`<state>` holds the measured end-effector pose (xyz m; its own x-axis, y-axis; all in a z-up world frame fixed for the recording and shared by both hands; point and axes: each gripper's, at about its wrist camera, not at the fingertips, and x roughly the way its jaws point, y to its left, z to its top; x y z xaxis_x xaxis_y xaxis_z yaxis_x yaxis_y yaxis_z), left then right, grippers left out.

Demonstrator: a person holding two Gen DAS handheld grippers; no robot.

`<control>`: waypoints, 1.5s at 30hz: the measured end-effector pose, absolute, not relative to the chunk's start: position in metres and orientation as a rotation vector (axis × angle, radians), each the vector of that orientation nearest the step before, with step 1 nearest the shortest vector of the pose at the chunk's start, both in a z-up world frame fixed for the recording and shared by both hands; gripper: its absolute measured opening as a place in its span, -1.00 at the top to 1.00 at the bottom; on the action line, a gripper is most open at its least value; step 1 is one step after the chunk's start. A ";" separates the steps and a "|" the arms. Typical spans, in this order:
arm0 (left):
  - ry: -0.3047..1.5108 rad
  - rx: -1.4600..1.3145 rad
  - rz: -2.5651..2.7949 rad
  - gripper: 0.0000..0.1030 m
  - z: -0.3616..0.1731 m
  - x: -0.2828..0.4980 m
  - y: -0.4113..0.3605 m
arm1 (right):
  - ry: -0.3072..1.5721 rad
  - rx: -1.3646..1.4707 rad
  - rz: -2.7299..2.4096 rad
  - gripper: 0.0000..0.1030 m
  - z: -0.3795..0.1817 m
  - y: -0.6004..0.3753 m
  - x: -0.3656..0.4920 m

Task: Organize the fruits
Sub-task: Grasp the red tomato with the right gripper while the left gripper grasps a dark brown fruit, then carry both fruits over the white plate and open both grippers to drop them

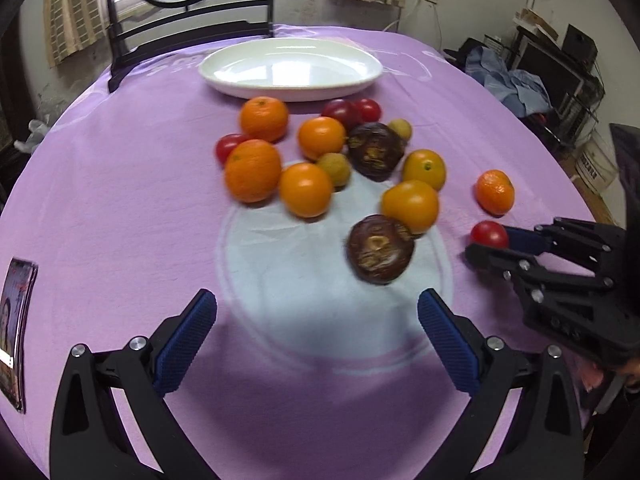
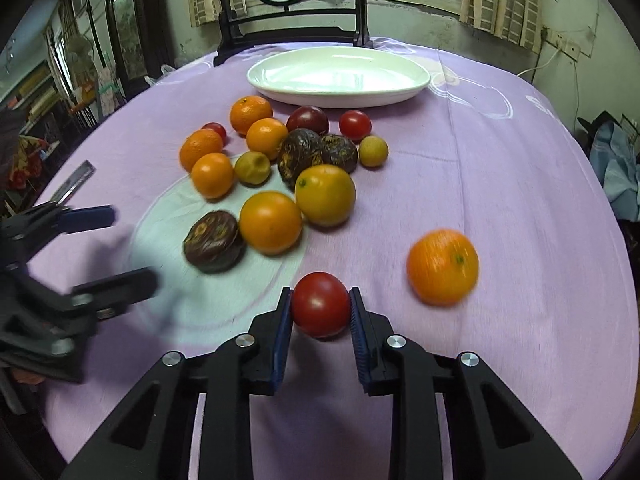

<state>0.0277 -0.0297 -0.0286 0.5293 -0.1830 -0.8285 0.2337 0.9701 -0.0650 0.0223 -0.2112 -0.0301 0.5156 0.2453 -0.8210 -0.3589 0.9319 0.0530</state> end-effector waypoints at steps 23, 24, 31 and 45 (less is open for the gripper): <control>0.934 0.083 -0.323 0.21 0.008 0.059 -0.051 | 0.888 -0.101 0.432 0.46 -0.004 -0.229 0.006; 0.915 0.083 -0.323 0.21 0.019 0.066 -0.047 | 0.874 -0.114 0.434 0.46 0.004 -0.226 0.012; 0.827 0.087 -0.186 0.21 0.062 0.162 -0.030 | 0.714 -0.186 0.415 0.46 0.053 -0.187 0.098; 0.996 -0.076 -0.014 -0.10 -0.008 0.286 -0.005 | 0.945 -0.015 0.304 -0.13 -0.015 -0.152 0.246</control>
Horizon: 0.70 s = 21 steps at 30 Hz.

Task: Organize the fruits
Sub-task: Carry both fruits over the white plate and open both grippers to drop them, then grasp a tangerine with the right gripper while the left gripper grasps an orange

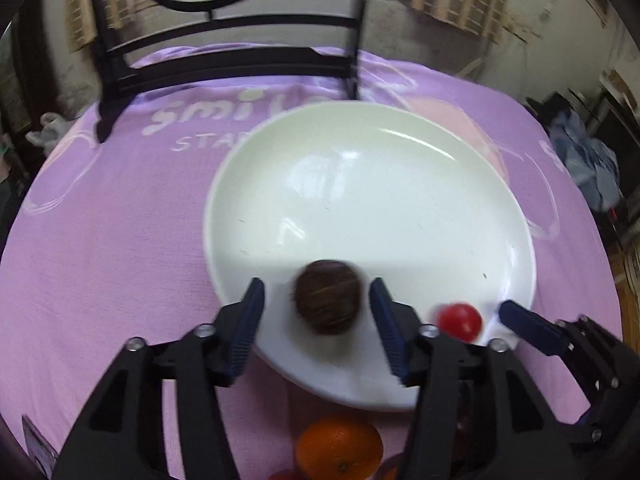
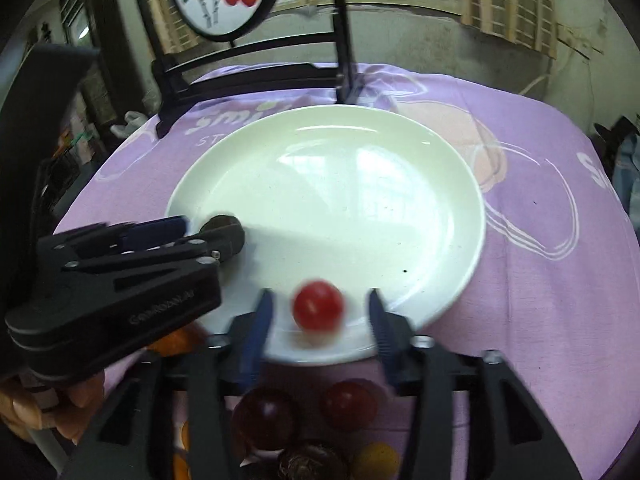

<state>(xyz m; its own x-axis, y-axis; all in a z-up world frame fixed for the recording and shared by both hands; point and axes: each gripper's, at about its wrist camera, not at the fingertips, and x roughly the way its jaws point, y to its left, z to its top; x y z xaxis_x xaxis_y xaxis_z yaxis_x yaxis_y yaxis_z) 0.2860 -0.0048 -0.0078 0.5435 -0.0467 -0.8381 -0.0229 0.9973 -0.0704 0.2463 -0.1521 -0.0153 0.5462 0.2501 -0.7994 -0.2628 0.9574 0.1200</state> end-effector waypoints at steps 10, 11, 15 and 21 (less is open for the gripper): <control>0.817 -0.005 -0.081 -0.65 0.047 0.187 -0.011 | 0.839 -0.042 0.319 -0.33 0.022 -0.188 0.162; 0.801 -0.014 -0.070 -0.65 0.048 0.174 -0.010 | 0.826 -0.049 0.319 -0.35 0.024 -0.194 0.146; 0.809 -0.042 -0.072 -0.65 0.038 0.130 -0.008 | 0.790 -0.091 0.283 -0.35 0.023 -0.216 0.098; 0.820 0.039 -0.092 -0.72 0.015 0.077 -0.014 | 0.808 -0.100 0.199 -0.39 0.004 -0.249 0.051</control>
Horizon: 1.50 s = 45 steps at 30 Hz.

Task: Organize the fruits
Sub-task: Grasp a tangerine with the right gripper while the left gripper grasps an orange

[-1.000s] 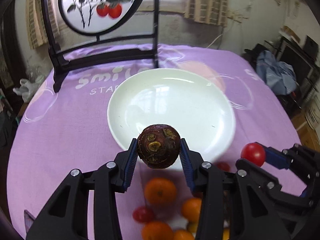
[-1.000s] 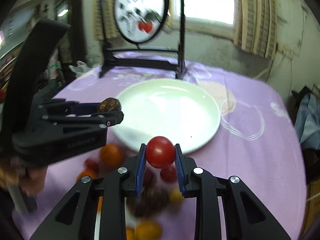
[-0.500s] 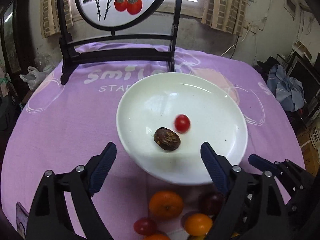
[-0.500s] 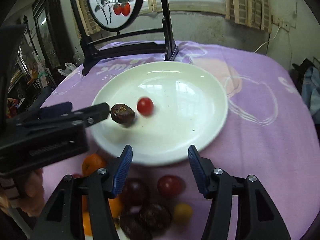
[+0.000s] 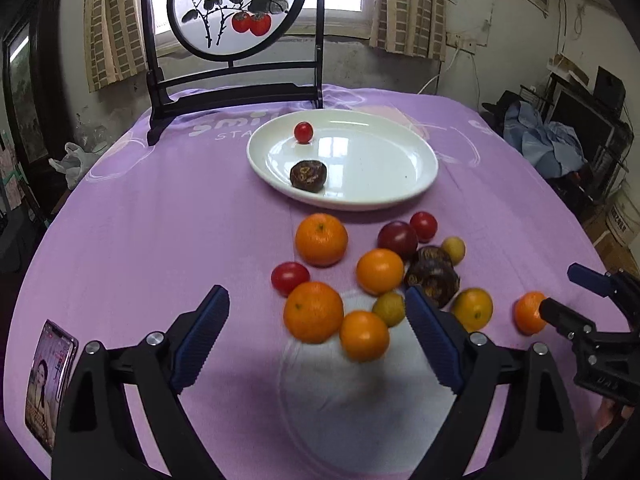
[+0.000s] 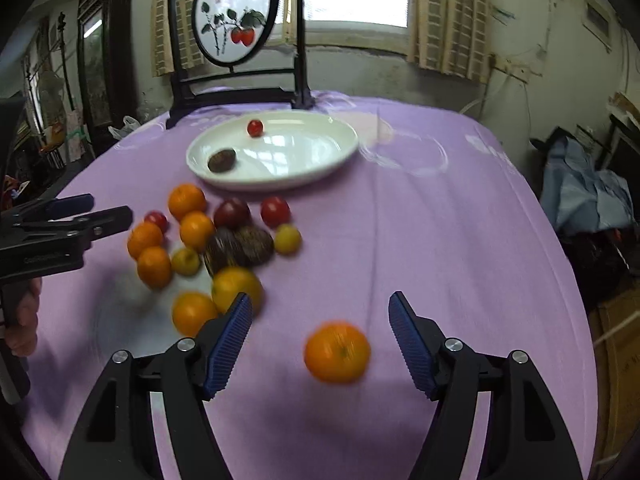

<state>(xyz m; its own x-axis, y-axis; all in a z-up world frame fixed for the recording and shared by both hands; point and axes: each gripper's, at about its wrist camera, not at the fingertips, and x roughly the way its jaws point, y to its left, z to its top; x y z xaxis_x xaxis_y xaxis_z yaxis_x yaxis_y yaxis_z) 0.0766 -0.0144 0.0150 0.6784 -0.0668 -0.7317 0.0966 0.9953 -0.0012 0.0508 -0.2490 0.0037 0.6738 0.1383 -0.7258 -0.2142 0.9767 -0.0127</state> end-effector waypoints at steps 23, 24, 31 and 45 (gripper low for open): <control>0.922 0.025 -0.168 -0.77 -0.031 0.051 -0.004 | 0.944 -0.066 0.122 0.15 -0.040 -0.240 0.062; 0.923 0.023 -0.169 -0.77 -0.030 0.051 -0.004 | 0.942 -0.063 0.140 0.15 -0.037 -0.237 0.059; 1.021 -0.069 -0.196 -0.76 -0.035 0.053 -0.001 | 0.914 -0.056 0.270 0.15 -0.031 -0.210 0.037; 1.073 -0.023 -0.132 -0.30 -0.040 0.090 -0.035 | 0.896 0.072 0.399 0.15 -0.028 -0.227 0.032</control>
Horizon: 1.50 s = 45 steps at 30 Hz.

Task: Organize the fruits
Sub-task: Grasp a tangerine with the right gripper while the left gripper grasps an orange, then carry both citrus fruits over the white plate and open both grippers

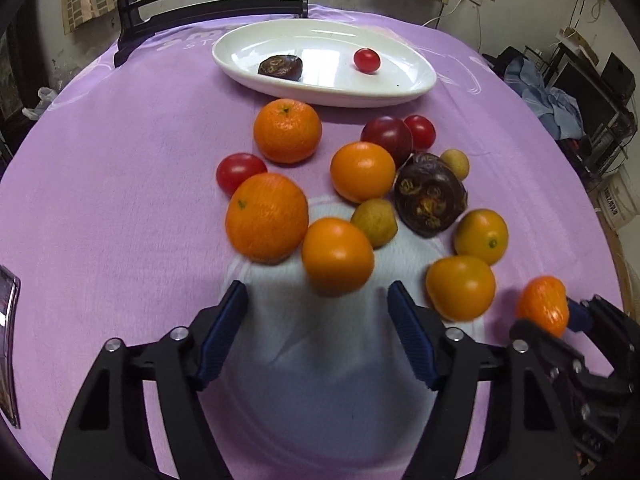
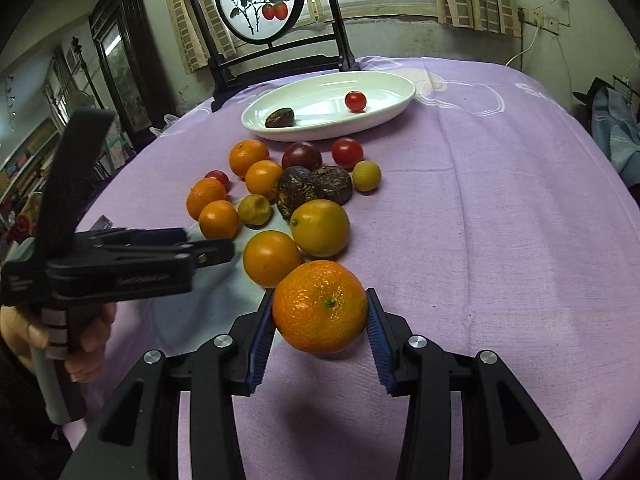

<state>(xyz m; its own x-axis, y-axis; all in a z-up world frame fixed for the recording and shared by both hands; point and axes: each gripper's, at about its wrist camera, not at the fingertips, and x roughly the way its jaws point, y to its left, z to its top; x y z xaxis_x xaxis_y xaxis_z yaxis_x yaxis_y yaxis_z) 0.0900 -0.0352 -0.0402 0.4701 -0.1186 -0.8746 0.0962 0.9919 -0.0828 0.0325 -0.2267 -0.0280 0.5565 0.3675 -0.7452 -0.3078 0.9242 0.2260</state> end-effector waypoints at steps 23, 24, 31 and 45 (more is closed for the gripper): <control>0.905 0.069 -0.217 0.34 0.022 0.049 -0.021 | 0.826 0.079 0.428 0.15 -0.001 -0.226 0.027; 0.886 0.077 -0.223 0.34 0.030 0.051 -0.020 | 0.803 0.057 0.427 0.15 0.008 -0.223 0.027; 0.714 0.106 -0.211 0.34 0.079 0.098 -0.020 | 0.640 -0.103 0.410 0.15 0.068 -0.196 0.065; 0.906 0.029 -0.032 0.34 0.002 0.284 -0.001 | 0.828 -0.200 0.315 0.14 0.002 -0.152 0.223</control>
<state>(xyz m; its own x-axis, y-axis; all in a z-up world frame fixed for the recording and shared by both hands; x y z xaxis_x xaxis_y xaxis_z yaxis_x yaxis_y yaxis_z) 0.2840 -0.0013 0.0022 0.6164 -0.0154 -0.7873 0.0397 0.9991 0.0116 0.2233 -0.1515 0.0024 0.6338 0.1965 -0.7482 -0.3512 0.9348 -0.0521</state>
